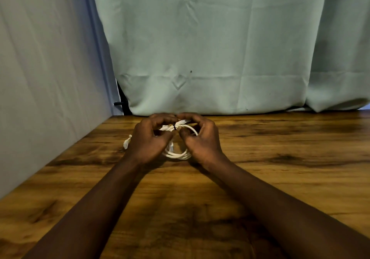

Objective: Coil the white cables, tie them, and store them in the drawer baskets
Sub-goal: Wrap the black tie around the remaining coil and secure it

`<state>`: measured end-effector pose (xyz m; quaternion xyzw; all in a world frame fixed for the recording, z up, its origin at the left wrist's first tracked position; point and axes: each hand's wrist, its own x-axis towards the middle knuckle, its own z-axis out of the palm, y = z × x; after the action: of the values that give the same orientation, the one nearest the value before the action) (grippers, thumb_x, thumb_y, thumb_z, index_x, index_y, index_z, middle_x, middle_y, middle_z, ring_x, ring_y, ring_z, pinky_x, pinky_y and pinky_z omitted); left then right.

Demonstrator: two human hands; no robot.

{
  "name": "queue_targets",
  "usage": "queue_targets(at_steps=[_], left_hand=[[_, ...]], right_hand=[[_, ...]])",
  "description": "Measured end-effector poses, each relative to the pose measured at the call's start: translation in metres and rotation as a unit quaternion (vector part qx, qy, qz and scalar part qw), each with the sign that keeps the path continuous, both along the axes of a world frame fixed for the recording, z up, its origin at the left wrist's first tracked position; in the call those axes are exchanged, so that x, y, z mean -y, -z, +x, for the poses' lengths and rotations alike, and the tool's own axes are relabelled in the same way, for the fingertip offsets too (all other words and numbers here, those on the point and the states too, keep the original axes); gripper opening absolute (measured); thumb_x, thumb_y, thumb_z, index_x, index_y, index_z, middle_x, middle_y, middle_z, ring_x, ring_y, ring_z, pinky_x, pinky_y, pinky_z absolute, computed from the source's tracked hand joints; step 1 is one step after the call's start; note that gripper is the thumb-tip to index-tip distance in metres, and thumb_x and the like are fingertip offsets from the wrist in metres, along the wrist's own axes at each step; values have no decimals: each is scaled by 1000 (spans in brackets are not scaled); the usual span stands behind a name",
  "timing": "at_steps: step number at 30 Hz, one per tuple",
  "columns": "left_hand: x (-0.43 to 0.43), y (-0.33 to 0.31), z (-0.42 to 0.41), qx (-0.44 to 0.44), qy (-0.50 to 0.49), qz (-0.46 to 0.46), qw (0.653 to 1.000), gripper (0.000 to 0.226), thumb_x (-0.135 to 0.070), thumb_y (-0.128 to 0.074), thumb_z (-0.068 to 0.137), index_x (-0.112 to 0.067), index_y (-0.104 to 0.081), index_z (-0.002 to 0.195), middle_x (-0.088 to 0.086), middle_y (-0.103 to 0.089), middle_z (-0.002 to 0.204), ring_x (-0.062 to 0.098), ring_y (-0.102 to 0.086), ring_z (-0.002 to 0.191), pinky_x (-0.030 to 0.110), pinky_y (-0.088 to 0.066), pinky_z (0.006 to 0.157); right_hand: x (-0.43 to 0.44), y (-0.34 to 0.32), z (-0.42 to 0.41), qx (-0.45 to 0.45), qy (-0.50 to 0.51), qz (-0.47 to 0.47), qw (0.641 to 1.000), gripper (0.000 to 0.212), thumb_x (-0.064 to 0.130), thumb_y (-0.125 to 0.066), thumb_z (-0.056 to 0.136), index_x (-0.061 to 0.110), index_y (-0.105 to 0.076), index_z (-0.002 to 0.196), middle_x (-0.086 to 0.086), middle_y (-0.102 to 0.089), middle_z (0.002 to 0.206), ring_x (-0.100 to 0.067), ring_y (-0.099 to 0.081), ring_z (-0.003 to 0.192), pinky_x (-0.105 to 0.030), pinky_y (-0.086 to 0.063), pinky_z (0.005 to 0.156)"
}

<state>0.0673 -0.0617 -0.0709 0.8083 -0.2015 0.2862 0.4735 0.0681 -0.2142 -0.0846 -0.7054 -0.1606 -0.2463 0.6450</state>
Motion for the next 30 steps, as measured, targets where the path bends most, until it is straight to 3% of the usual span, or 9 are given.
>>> queue_targets(at_steps=[5, 9, 13, 18, 22, 24, 28, 30], left_hand=[[-4, 1, 2, -85, 97, -102, 986, 29, 7, -74, 86, -9, -74, 110, 13, -78, 100, 26, -76, 93, 38, -62, 82], [1, 4, 2, -122, 124, -160, 972, 28, 9, -74, 84, -10, -71, 105, 28, -73, 98, 32, -71, 81, 43, -57, 76], [-1, 6, 6, -111, 128, -142, 975, 31, 9, -76, 83, -13, -70, 103, 20, -75, 94, 21, -70, 77, 34, -56, 69], [-7, 11, 9, -59, 98, -70, 991, 29, -18, -85, 74, -15, -75, 100, 7, -79, 94, 31, -75, 91, 51, -62, 82], [-7, 11, 8, -71, 124, -80, 986, 25, -14, -82, 82, -7, -77, 105, 11, -79, 100, 35, -75, 96, 58, -59, 90], [-8, 10, 8, -68, 113, -71, 989, 22, -8, -82, 83, -10, -79, 105, 8, -79, 100, 29, -75, 96, 52, -60, 89], [-7, 6, 6, -10, 33, -29, 999, 26, -18, -85, 80, -29, -81, 104, -1, -64, 96, 5, -64, 90, 21, -51, 78], [-3, 6, 4, 27, -1, -34, 999, 27, -20, -88, 76, -32, -80, 100, -6, -65, 90, 5, -63, 84, 21, -49, 74]], right_hand=[[3, -1, 2, -5, -38, 7, 999, 35, -3, -72, 87, 21, -74, 112, 4, -75, 105, -10, -73, 94, -22, -58, 72], [4, -1, 3, 13, -29, -22, 999, 31, 1, -74, 89, 21, -73, 113, 8, -75, 104, -4, -71, 93, -21, -58, 76], [7, -1, 4, 28, -23, -50, 998, 31, 3, -74, 89, 24, -74, 112, 8, -76, 104, -4, -72, 93, -27, -61, 80], [5, 2, 10, -59, -77, 39, 995, 16, 6, -78, 86, 21, -77, 94, -7, -79, 96, -23, -76, 85, -42, -63, 74], [8, -1, 11, -131, -128, 109, 977, 7, 4, -75, 90, 5, -72, 96, -16, -78, 90, -24, -74, 74, -45, -63, 76], [10, -3, 8, -143, -132, 120, 973, 11, 3, -75, 89, 0, -71, 99, -14, -78, 89, -23, -75, 76, -43, -64, 77], [6, -4, 5, -171, -134, 167, 962, 15, 1, -76, 88, -4, -70, 100, -16, -77, 82, -25, -73, 65, -36, -63, 64], [4, -3, 5, -190, -134, 213, 949, 20, -1, -77, 86, -9, -68, 102, -20, -76, 84, -28, -73, 65, -40, -65, 70]])
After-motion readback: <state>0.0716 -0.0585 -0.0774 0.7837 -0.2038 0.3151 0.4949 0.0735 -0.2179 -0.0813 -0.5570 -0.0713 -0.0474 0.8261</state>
